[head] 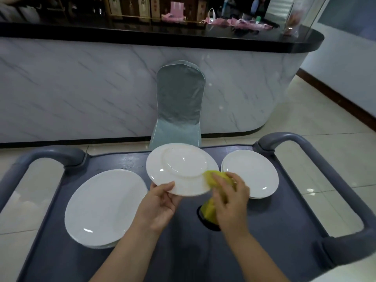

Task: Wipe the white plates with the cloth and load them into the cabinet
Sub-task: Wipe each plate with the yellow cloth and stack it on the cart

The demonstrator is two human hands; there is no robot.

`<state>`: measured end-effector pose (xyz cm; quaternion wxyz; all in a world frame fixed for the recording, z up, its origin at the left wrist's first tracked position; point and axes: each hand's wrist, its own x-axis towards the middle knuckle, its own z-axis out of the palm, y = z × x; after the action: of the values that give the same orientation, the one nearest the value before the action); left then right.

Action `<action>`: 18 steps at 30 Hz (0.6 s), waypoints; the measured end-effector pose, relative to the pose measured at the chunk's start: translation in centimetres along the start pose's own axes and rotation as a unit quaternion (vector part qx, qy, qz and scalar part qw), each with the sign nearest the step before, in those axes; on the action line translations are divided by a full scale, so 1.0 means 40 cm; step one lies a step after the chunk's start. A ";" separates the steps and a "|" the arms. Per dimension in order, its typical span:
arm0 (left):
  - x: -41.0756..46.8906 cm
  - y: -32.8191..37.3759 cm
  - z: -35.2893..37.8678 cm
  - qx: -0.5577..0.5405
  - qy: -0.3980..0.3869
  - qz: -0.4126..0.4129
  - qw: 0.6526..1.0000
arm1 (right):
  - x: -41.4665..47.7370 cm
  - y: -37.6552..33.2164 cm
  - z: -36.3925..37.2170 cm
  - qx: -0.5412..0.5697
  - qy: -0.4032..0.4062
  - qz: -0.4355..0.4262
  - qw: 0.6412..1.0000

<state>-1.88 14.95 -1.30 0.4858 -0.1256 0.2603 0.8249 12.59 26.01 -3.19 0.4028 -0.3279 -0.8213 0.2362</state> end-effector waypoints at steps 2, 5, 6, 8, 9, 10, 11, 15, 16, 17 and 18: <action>-0.011 0.003 -0.004 -0.003 -0.016 0.008 1.000 | 0.002 0.010 -0.008 0.012 0.014 0.031 0.999; -0.024 0.003 -0.001 0.031 -0.030 0.024 0.999 | -0.053 -0.057 0.035 -0.013 -0.056 -0.123 0.991; -0.028 0.004 -0.001 0.046 -0.029 0.026 0.998 | -0.070 -0.073 0.048 -0.026 -0.080 -0.170 0.982; -0.038 0.007 -0.008 0.059 -0.032 0.030 0.997 | -0.067 -0.066 0.048 -0.040 -0.100 -0.184 0.977; -0.043 0.010 -0.014 0.061 -0.041 0.033 0.997 | -0.055 -0.050 0.036 -0.028 -0.093 -0.158 0.983; -0.050 0.014 -0.022 0.071 -0.052 0.035 0.996 | -0.044 -0.028 0.020 -0.004 -0.079 -0.121 0.989; -0.056 0.018 -0.031 0.088 -0.065 0.036 0.993 | -0.034 -0.005 0.001 0.022 -0.066 -0.080 0.994; -0.091 0.039 -0.057 0.199 -0.146 0.019 0.969 | 0.040 0.058 -0.033 0.081 -0.076 0.042 0.993; -0.099 0.047 -0.060 0.232 -0.168 0.013 0.958 | 0.075 0.061 -0.039 0.089 -0.089 0.052 0.991; -0.105 0.055 -0.061 0.260 -0.185 0.008 0.948 | 0.114 0.056 -0.045 0.090 -0.108 0.055 0.989; -0.110 0.059 -0.059 0.283 -0.196 0.005 0.939 | 0.155 0.045 -0.050 0.083 -0.129 0.051 0.987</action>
<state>-1.86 9.50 -0.52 0.5388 0.1822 0.3832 0.7278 12.01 31.98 -0.11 0.3068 -0.3018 -0.8260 0.3639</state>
